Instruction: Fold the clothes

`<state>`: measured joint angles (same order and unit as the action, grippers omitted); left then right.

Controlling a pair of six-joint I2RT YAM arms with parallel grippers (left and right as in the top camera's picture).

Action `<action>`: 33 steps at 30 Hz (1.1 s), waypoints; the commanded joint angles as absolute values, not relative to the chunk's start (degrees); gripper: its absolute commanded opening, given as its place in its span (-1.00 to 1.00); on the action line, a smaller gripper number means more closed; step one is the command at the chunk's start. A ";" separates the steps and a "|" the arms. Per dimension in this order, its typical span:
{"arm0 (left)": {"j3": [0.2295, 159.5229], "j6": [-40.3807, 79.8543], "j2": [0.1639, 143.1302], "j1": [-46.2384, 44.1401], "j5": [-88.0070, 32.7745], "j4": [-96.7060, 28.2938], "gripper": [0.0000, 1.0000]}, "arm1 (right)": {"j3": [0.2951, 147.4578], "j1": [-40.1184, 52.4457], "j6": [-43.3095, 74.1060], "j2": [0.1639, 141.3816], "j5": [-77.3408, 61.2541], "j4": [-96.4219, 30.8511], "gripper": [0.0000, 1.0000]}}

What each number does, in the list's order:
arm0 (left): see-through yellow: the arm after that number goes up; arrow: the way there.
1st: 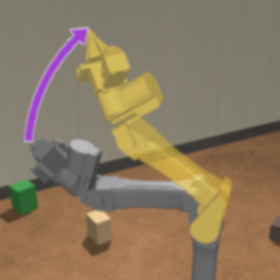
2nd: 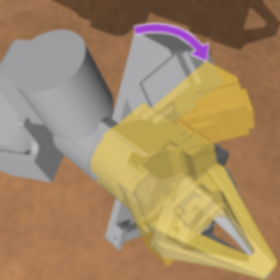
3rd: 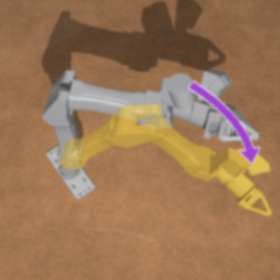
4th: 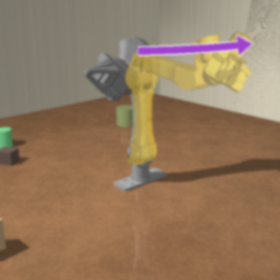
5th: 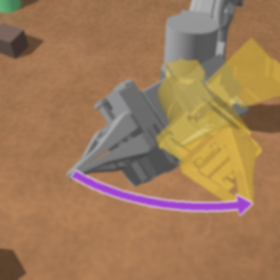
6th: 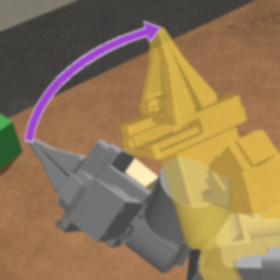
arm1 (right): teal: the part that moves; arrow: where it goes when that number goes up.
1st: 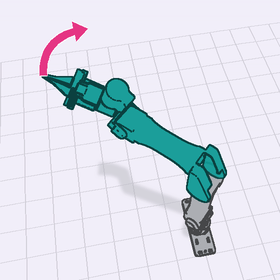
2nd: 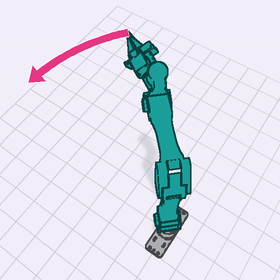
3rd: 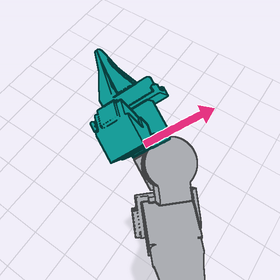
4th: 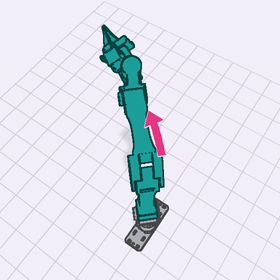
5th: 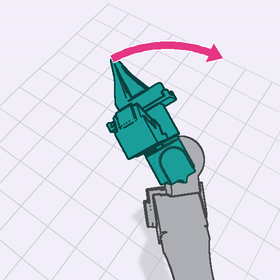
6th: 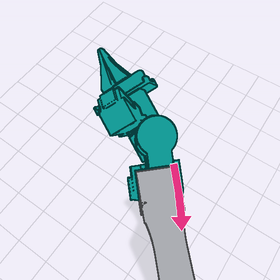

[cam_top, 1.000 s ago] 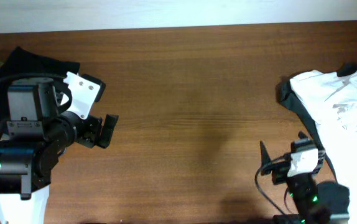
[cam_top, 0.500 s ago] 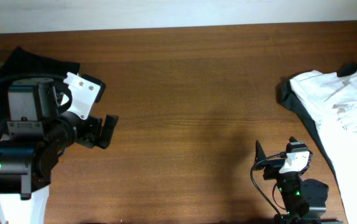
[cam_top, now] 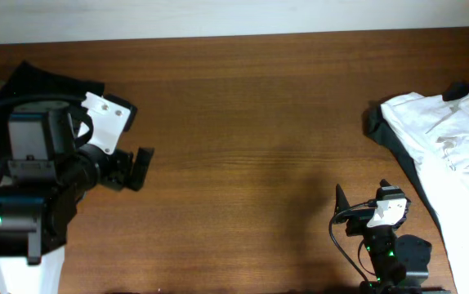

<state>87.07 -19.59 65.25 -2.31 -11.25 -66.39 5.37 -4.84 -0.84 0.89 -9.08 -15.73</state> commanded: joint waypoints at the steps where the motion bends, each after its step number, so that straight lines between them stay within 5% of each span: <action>1: 78.24 -18.06 58.48 -2.63 -10.92 -52.38 0.99 | 4.80 -5.28 -0.34 0.21 -9.65 -15.38 0.97; 7: 43.62 -8.36 39.29 -1.87 -10.61 -16.86 0.98 | 4.80 -5.28 -0.34 0.21 -9.65 -15.38 0.97; 12: 24.14 -7.27 23.29 -1.87 -10.44 -2.42 0.98 | 4.80 -5.28 -0.34 0.21 -9.65 -15.38 0.97; 20: 3.09 -7.11 0.36 -1.93 -8.05 0.36 0.99 | 4.80 -5.28 -0.34 0.21 -9.65 -15.38 0.97; 33: 0.54 -7.14 0.40 -2.09 -7.84 -3.90 0.99 | 4.80 -5.28 -0.34 0.21 -9.65 -15.38 0.97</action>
